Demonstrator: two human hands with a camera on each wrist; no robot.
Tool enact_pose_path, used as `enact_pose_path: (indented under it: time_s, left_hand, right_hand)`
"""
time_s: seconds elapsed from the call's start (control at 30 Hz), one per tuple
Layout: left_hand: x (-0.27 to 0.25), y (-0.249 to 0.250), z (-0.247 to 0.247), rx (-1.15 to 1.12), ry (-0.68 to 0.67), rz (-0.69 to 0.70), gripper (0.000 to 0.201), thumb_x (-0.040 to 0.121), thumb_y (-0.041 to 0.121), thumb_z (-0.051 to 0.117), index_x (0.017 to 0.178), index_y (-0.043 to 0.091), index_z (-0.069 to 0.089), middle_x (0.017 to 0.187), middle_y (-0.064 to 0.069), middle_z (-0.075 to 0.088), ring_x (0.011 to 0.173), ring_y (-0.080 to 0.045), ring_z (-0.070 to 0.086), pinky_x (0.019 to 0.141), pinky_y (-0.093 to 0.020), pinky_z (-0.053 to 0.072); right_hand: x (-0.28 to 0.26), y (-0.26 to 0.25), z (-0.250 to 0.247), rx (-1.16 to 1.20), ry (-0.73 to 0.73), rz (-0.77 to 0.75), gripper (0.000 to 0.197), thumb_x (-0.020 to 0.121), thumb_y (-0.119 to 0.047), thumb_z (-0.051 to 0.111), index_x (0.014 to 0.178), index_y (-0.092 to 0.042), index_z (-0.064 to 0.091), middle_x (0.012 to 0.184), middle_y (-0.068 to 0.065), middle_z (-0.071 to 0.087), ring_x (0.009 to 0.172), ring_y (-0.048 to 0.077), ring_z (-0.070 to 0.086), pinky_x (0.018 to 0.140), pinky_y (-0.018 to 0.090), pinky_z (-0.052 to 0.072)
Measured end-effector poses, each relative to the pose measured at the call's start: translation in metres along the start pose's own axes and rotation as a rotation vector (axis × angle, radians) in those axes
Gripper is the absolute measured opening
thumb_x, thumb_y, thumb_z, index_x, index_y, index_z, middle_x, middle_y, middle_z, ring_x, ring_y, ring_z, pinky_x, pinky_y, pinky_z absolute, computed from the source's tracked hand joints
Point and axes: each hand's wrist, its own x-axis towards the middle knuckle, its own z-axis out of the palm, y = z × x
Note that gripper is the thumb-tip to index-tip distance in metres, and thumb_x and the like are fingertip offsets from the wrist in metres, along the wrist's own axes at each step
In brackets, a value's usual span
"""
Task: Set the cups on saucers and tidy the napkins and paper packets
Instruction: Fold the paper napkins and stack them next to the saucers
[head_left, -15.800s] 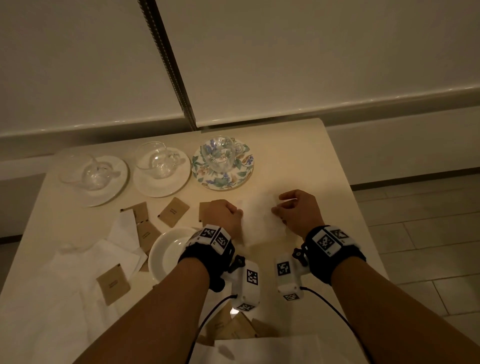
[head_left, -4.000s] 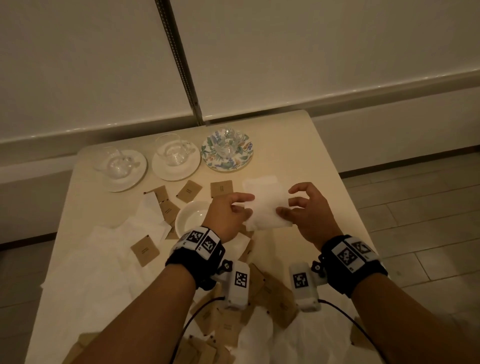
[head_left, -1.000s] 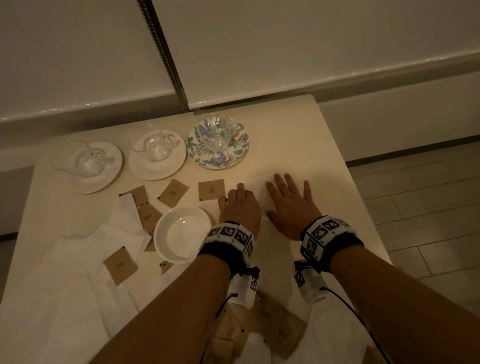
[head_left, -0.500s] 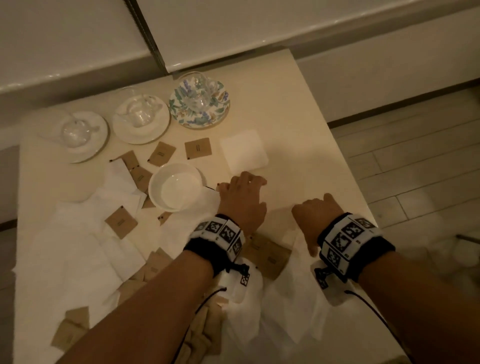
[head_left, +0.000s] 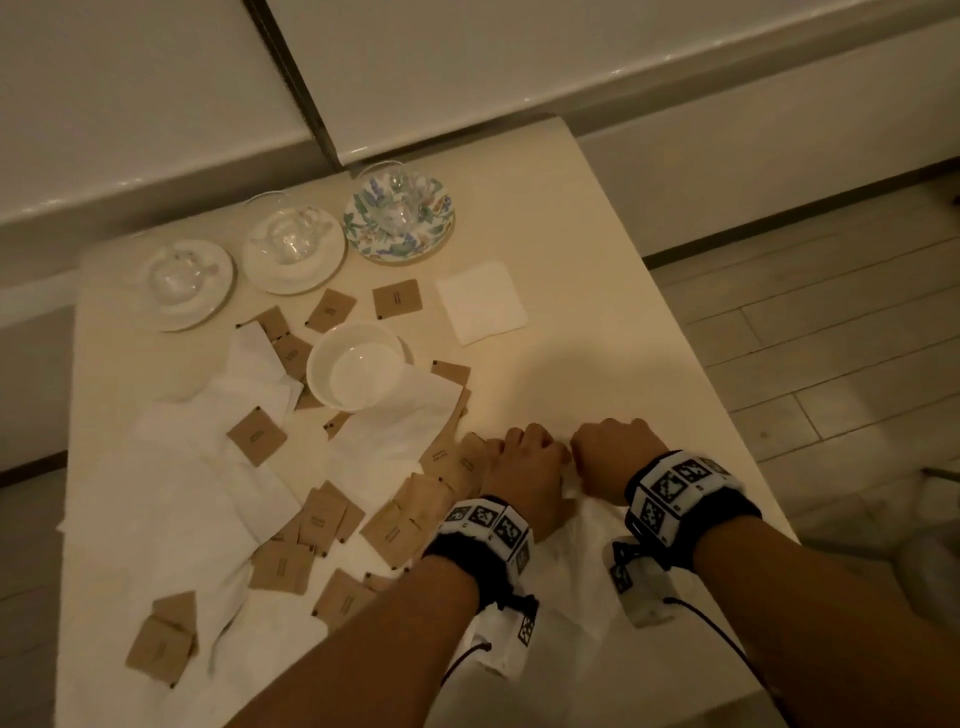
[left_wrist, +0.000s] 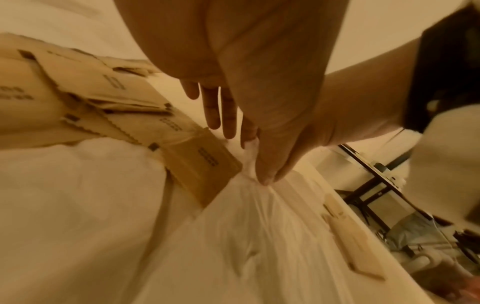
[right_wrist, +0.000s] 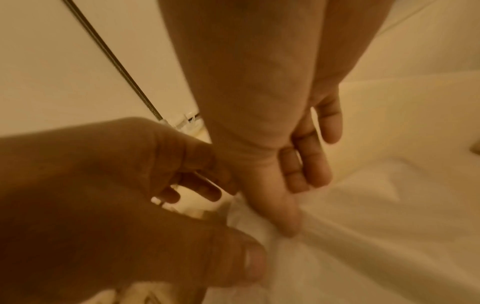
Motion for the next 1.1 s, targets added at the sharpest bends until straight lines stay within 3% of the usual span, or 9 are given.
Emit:
enact_pose_path:
  time_s: [0.07, 0.2, 0.33, 0.4, 0.63, 0.7, 0.83, 0.97, 1.1]
  left_hand:
    - [0.000, -0.004, -0.006, -0.141, 0.005, -0.045, 0.041, 0.084, 0.037, 0.066, 0.120, 0.022, 0.054, 0.120, -0.004, 0.054, 0.111, -0.027, 0.047, 0.095, -0.041, 0.035]
    - [-0.004, -0.018, -0.022, -0.422, 0.015, -0.137, 0.031, 0.086, 0.031, 0.066, 0.114, 0.024, 0.055, 0.100, -0.002, 0.069, 0.092, -0.022, 0.064, 0.083, -0.035, 0.050]
    - [-0.010, -0.035, -0.038, -0.560, 0.064, -0.134, 0.034, 0.084, 0.019, 0.069, 0.115, 0.023, 0.055, 0.089, 0.005, 0.067, 0.078, -0.012, 0.062, 0.067, -0.023, 0.050]
    - [-0.015, -0.041, -0.044, -0.577, 0.077, -0.127, 0.039, 0.082, 0.012, 0.070, 0.117, 0.021, 0.055, 0.089, 0.006, 0.063, 0.078, -0.012, 0.061, 0.069, -0.022, 0.049]
    - [-0.032, -0.062, -0.056, -0.570, 0.082, -0.168, 0.037, 0.075, 0.003, 0.071, 0.105, 0.019, 0.054, 0.085, 0.006, 0.058, 0.076, -0.014, 0.057, 0.065, -0.022, 0.044]
    - [-0.034, -0.064, -0.060, -0.597, 0.090, -0.170, 0.040, 0.072, 0.006, 0.075, 0.100, 0.021, 0.051, 0.089, 0.008, 0.057, 0.082, -0.016, 0.057, 0.066, -0.024, 0.047]
    - [-0.031, -0.066, -0.075, -0.753, 0.252, -0.159, 0.069, 0.071, 0.029, 0.084, 0.129, 0.022, 0.048, 0.118, 0.006, 0.057, 0.107, -0.010, 0.053, 0.081, -0.016, 0.043]
    - [-0.021, -0.071, -0.096, -0.843, 0.346, -0.147, 0.040, 0.075, 0.017, 0.082, 0.110, 0.018, 0.064, 0.101, 0.007, 0.067, 0.092, -0.007, 0.062, 0.071, -0.004, 0.042]
    - [-0.017, -0.076, -0.114, -1.038, 0.365, -0.149, 0.028, 0.079, 0.007, 0.079, 0.102, 0.014, 0.066, 0.092, 0.004, 0.074, 0.083, -0.008, 0.071, 0.070, -0.017, 0.053]
  right_hand:
    - [-0.001, -0.005, -0.004, 0.141, -0.004, -0.022, 0.019, 0.087, -0.032, 0.061, 0.077, -0.022, 0.049, 0.084, 0.001, 0.059, 0.081, 0.022, 0.059, 0.074, 0.032, 0.047]
    - [-0.003, -0.008, -0.019, 0.401, 0.027, -0.049, 0.026, 0.082, -0.031, 0.070, 0.067, -0.020, 0.052, 0.082, 0.003, 0.060, 0.073, 0.018, 0.057, 0.062, 0.027, 0.044]
    - [-0.004, -0.011, -0.036, 0.519, 0.112, -0.119, 0.020, 0.078, -0.019, 0.076, 0.087, -0.018, 0.058, 0.095, 0.001, 0.058, 0.082, 0.017, 0.054, 0.069, 0.026, 0.043]
    - [-0.003, -0.013, -0.045, 0.564, 0.117, -0.134, 0.030, 0.074, -0.015, 0.080, 0.095, -0.020, 0.058, 0.095, -0.004, 0.054, 0.084, 0.013, 0.053, 0.071, 0.025, 0.044]
    - [-0.007, -0.004, -0.063, 0.802, 0.266, -0.144, 0.025, 0.075, -0.012, 0.081, 0.091, -0.020, 0.065, 0.097, -0.003, 0.061, 0.091, 0.013, 0.058, 0.069, 0.018, 0.046]
    - [-0.008, -0.007, -0.064, 0.868, 0.315, -0.151, 0.024, 0.075, -0.010, 0.081, 0.089, -0.019, 0.065, 0.093, -0.006, 0.062, 0.087, 0.007, 0.057, 0.067, 0.015, 0.043]
    - [-0.008, -0.016, -0.068, 0.895, 0.342, -0.201, 0.023, 0.076, -0.009, 0.080, 0.090, -0.020, 0.065, 0.093, -0.008, 0.060, 0.082, -0.003, 0.054, 0.068, 0.014, 0.041]
    - [-0.006, -0.021, -0.081, 0.997, 0.429, -0.257, 0.022, 0.077, -0.008, 0.080, 0.090, -0.017, 0.065, 0.090, -0.009, 0.062, 0.079, 0.000, 0.057, 0.068, 0.014, 0.046]
    - [-0.003, -0.024, -0.088, 1.245, 0.548, -0.243, 0.032, 0.075, -0.007, 0.081, 0.100, -0.017, 0.064, 0.095, 0.004, 0.069, 0.082, 0.013, 0.065, 0.076, 0.027, 0.056]
